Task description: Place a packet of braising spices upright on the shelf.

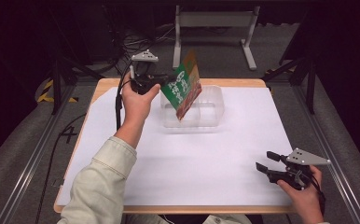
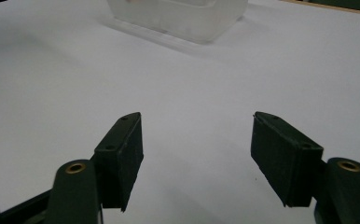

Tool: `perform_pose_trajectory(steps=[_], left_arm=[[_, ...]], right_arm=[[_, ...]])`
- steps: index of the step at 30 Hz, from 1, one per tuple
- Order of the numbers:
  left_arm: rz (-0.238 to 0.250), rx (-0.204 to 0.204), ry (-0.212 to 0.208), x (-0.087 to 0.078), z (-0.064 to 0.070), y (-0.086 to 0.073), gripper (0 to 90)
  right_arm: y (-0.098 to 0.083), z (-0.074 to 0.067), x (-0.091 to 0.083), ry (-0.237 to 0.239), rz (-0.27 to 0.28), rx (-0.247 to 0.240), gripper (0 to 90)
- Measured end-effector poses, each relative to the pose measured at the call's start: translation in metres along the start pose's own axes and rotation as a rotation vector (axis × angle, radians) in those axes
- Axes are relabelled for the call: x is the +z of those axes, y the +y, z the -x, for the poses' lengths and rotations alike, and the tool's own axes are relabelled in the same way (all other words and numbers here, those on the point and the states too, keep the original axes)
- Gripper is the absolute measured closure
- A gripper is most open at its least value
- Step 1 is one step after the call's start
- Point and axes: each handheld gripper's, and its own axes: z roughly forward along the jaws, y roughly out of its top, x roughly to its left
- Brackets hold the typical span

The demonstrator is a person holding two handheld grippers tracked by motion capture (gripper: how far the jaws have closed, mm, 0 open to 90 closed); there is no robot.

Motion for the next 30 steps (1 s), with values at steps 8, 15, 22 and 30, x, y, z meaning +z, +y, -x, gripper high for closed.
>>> perform_pose_trajectory(steps=[8,15,22,30], left_arm=[[0.017,-0.042,0.027,0.0,0.011,-0.006,90.0],[0.035,-0.087,0.1,-0.009,0.018,-0.013,90.0],[0.052,-0.122,0.149,-0.014,0.017,-0.016,90.0],[0.01,-0.168,0.143,0.005,0.013,-0.019,89.9]], right_arm=[[0.0,0.0,0.0,-0.002,-0.002,-0.002,34.2],[0.001,-0.001,0.001,0.002,-0.002,-0.006,34.2],[0.002,-0.001,0.003,0.007,-0.004,-0.01,34.2],[0.003,-0.001,0.003,0.012,-0.002,-0.011,34.1]])
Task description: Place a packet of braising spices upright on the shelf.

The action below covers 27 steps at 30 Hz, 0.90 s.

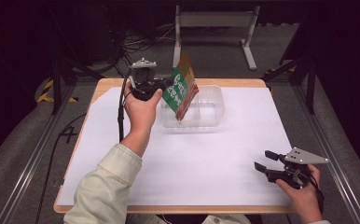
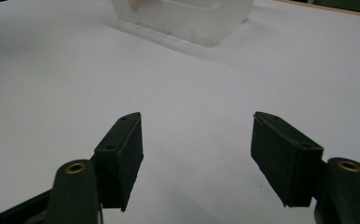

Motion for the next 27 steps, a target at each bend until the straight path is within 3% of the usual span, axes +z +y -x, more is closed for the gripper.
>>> perform_pose_trajectory(steps=[8,19,27], left_arm=[[-0.029,0.003,-0.021,0.017,0.004,0.0,89.9],[-0.048,-0.001,-0.019,0.032,-0.006,0.01,89.9],[-0.066,0.014,-0.038,0.041,-0.004,0.012,89.9]], right_arm=[[-0.002,0.001,-0.002,-0.003,0.001,0.006,34.0],[-0.003,0.001,-0.005,-0.007,0.006,0.012,33.9],[-0.005,0.003,-0.01,-0.017,0.01,0.022,33.9]])
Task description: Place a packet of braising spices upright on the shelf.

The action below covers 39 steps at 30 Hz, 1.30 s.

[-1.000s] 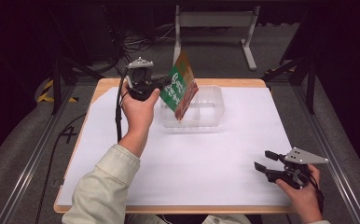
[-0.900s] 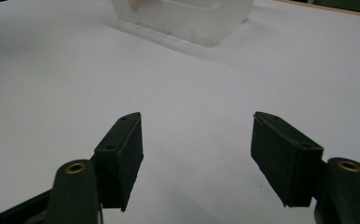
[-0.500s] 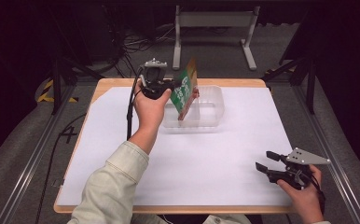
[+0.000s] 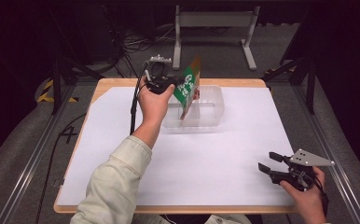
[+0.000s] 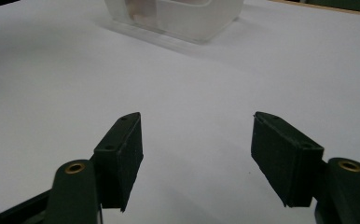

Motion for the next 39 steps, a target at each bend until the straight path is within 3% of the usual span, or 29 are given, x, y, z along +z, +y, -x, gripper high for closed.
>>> perform_pose_trajectory(steps=[6,12,17,28,30,39], left_arm=[[0.013,0.022,0.017,-0.007,0.004,-0.001,86.5],[0.065,0.046,0.022,-0.016,0.006,-0.003,65.0],[0.156,0.068,0.001,-0.028,0.01,-0.003,44.8],[0.24,0.117,-0.064,-0.063,0.018,-0.007,32.7],[0.256,0.122,-0.076,-0.071,0.019,-0.01,27.2],[0.27,0.152,-0.079,-0.122,0.017,-0.025,24.0]], right_arm=[[0.001,0.0,0.001,0.001,0.001,-0.002,33.9],[0.004,-0.001,0.005,0.011,-0.001,-0.011,33.9],[0.007,-0.001,0.01,0.023,0.001,-0.018,33.8],[0.02,0.0,0.026,0.062,0.016,-0.044,33.3],[0.024,0.001,0.029,0.069,0.022,-0.048,33.1],[0.042,0.004,0.045,0.105,0.046,-0.073,32.3]])
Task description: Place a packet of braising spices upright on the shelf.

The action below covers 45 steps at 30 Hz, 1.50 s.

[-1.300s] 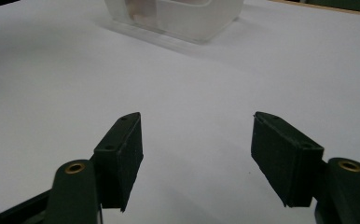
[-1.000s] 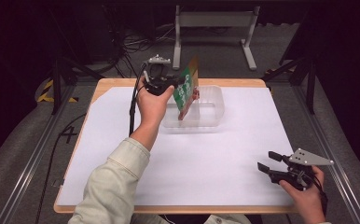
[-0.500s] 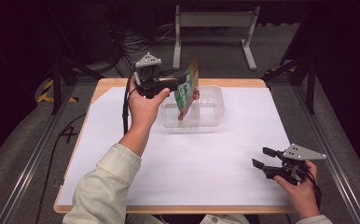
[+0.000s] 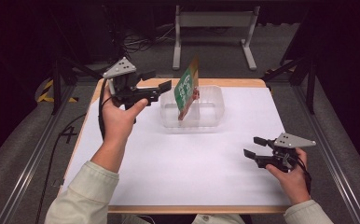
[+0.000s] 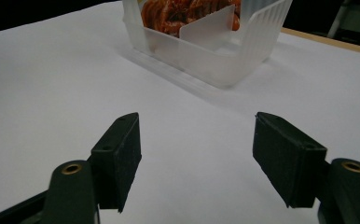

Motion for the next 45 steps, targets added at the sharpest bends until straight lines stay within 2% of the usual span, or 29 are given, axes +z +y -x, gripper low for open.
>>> perform_pose_trajectory(steps=[8,11,19,21,24,28,31,37,40,43,44,45], left_arm=[[-0.007,0.022,-0.001,-0.04,0.004,-0.011,22.8],[-0.027,0.03,-0.012,-0.052,0.004,-0.019,22.7],[-0.007,0.036,-0.078,-0.068,0.002,-0.042,22.8],[-0.018,0.048,-0.096,-0.072,0.002,-0.05,22.8],[-0.032,0.059,-0.094,-0.077,0.001,-0.064,22.8],[-0.051,0.032,-0.06,-0.081,-0.003,-0.086,22.8],[-0.065,0.052,-0.016,-0.081,-0.004,-0.101,22.9],[-0.092,0.029,0.004,-0.078,-0.008,-0.119,20.9],[-0.106,0.002,0.012,-0.077,-0.011,-0.129,19.0],[-0.107,-0.014,0.041,-0.077,-0.014,-0.14,19.9],[-0.097,-0.045,0.054,-0.077,-0.014,-0.148,21.7],[-0.097,-0.055,0.059,-0.077,-0.016,-0.152,21.9]], right_arm=[[0.007,0.004,0.004,0.011,0.016,0.006,31.7],[0.007,0.005,0.004,0.015,0.021,0.013,31.6],[0.003,0.006,0.0,0.01,0.012,0.026,31.0],[0.002,0.006,-0.001,0.008,0.01,0.03,31.0],[0.0,0.007,-0.003,0.006,0.01,0.035,30.9],[-0.003,0.009,-0.004,0.004,0.004,0.044,30.8],[-0.004,0.009,-0.004,0.001,-0.002,0.041,30.9],[-0.008,0.01,-0.006,-0.004,-0.003,0.044,30.8],[-0.009,0.01,-0.006,-0.005,-0.005,0.045,30.7],[-0.011,0.01,-0.005,-0.006,-0.007,0.043,30.6],[-0.012,0.01,-0.005,-0.006,-0.012,0.043,30.6],[-0.013,0.01,-0.005,-0.005,-0.013,0.045,30.6]])
